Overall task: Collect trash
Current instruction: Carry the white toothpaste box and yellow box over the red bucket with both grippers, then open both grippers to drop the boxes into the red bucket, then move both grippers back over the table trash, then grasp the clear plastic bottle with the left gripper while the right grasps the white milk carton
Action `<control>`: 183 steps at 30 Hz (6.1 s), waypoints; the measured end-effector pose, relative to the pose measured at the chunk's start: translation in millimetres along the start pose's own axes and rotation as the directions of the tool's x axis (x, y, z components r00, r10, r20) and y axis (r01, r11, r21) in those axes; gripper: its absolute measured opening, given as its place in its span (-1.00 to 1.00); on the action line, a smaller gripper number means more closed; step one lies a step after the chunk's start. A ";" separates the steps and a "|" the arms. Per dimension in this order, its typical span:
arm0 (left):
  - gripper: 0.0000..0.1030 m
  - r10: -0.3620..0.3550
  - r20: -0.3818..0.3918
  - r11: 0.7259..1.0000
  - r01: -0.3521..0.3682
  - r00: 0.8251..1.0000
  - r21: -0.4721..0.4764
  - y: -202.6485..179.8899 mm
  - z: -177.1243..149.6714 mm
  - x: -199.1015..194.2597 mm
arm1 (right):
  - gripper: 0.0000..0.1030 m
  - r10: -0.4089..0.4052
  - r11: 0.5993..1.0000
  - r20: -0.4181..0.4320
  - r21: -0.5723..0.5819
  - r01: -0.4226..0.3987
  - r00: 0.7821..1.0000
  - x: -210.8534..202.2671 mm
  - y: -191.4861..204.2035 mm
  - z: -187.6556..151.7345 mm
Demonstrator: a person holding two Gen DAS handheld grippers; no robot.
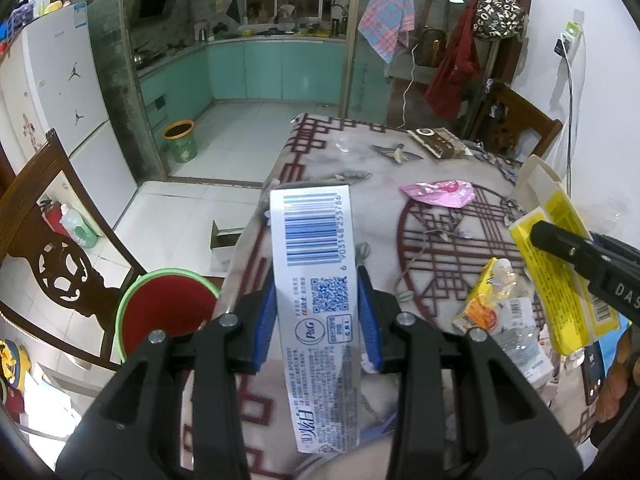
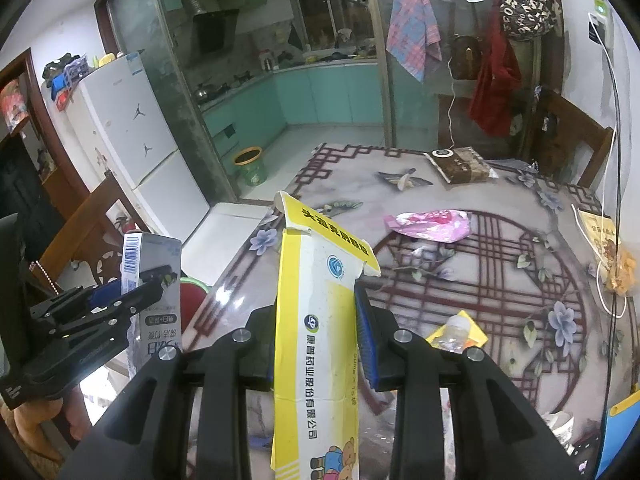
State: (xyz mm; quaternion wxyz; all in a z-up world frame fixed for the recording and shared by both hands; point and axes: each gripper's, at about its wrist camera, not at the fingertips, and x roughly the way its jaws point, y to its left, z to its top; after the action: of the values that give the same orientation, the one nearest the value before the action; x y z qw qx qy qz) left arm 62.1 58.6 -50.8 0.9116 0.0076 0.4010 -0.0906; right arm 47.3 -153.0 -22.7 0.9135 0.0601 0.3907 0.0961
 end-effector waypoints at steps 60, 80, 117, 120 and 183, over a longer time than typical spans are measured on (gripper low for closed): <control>-0.30 0.099 -0.169 0.981 -0.124 0.981 -0.147 258.2 -29.5 60.0 | -0.42 0.142 0.983 -0.224 -0.081 -0.164 0.964 166.5 236.2 11.2; -0.30 0.074 -0.234 0.978 -0.117 0.969 -0.175 283.6 -27.8 108.1 | -0.41 0.143 0.978 -0.323 -0.100 -0.184 0.936 221.7 265.7 8.2; 0.17 0.009 -0.150 0.998 -0.018 0.989 -0.057 123.9 -32.6 44.4 | 0.10 0.020 1.000 -0.114 -0.014 -0.021 0.993 66.5 114.2 -15.7; 0.17 -0.020 -0.150 1.000 0.018 0.988 -0.017 78.5 -34.6 41.8 | 0.10 -0.020 0.999 -0.102 0.025 0.023 0.995 40.4 69.8 -25.6; -0.04 -0.088 -0.318 0.994 0.102 0.944 0.029 -118.0 -62.2 97.3 | -0.24 0.077 0.975 -0.273 0.224 -0.015 0.959 25.6 -133.3 -91.3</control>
State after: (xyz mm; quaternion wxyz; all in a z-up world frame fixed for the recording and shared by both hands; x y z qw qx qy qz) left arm 60.8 -67.6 -157.3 0.8297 0.0231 0.5396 -0.1412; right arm 15.6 -274.0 -128.0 0.8344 0.1555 0.5226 0.0811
